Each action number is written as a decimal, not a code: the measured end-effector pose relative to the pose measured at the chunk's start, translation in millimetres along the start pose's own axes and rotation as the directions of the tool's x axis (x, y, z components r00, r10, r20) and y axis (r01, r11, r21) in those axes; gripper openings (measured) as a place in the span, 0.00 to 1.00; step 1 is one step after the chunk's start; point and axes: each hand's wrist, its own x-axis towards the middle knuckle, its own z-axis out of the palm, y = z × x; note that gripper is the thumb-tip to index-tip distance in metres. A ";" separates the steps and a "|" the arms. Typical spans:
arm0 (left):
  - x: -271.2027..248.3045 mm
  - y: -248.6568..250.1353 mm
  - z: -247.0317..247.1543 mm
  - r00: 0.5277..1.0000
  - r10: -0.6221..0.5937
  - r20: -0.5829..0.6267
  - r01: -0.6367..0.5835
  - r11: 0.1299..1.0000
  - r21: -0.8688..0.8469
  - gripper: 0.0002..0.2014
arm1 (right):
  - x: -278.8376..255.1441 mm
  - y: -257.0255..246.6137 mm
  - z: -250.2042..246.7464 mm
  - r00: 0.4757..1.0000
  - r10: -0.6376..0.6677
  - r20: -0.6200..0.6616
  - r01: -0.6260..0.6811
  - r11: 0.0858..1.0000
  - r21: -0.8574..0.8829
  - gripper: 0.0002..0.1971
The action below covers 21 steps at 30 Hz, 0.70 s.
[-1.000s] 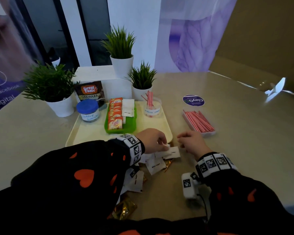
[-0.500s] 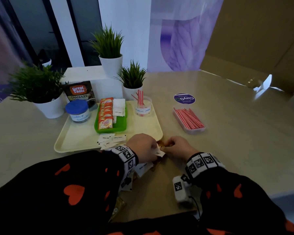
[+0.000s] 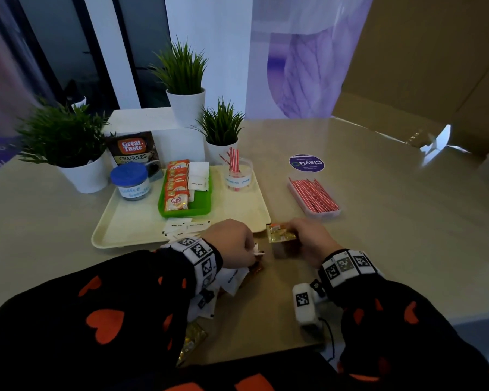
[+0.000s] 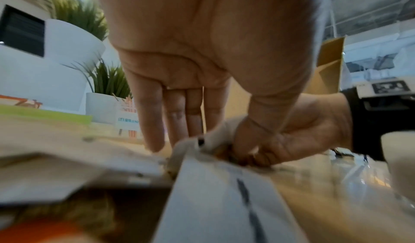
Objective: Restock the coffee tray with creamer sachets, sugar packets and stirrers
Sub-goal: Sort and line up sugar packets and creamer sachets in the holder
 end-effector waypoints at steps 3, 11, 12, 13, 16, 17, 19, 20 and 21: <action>0.0 -3.1 -14.1 0.997 -0.013 0.082 0.027 0.984 -0.175 0.35 | -7.3 -10.6 9.0 0.997 -0.080 0.003 0.079 0.991 0.112 0.06; -0.4 -17.0 -34.1 0.995 -0.024 -0.095 -0.047 0.731 -0.681 0.26 | -15.9 -36.6 50.5 0.931 -0.332 0.151 0.341 0.939 -0.041 0.10; -2.3 -20.6 -34.7 0.996 -0.011 -0.085 -0.054 0.690 -0.722 0.23 | -15.3 -38.3 54.2 0.923 -0.341 0.175 0.354 0.934 -0.048 0.12; -2.7 -25.7 -34.9 0.996 -0.026 -0.085 -0.049 0.644 -0.763 0.20 | -14.8 -40.5 58.0 0.919 -0.340 0.198 0.360 0.930 -0.074 0.15; -1.3 -43.6 -38.0 0.981 -0.179 -0.077 0.018 0.474 -0.880 0.18 | -9.7 -43.8 71.4 0.909 -0.348 0.229 0.388 0.908 -0.159 0.12; -0.7 -50.1 -38.8 0.974 -0.217 -0.061 0.035 0.415 -0.909 0.17 | -7.2 -44.2 76.7 0.906 -0.354 0.233 0.397 0.901 -0.175 0.08; 0.7 -63.2 -39.5 0.967 -0.251 -0.046 0.048 0.358 -0.933 0.14 | -3.4 -46.1 86.4 0.896 -0.370 0.245 0.418 0.888 -0.189 0.04; -0.6 -68.7 -40.2 0.963 -0.265 -0.050 0.047 0.344 -0.938 0.14 | -1.0 -47.4 91.1 0.893 -0.380 0.242 0.427 0.885 -0.188 0.05; -1.9 -74.1 -41.1 0.958 -0.281 -0.048 0.050 0.332 -0.942 0.14 | 1.0 -49.4 95.9 0.892 -0.386 0.234 0.430 0.884 -0.182 0.06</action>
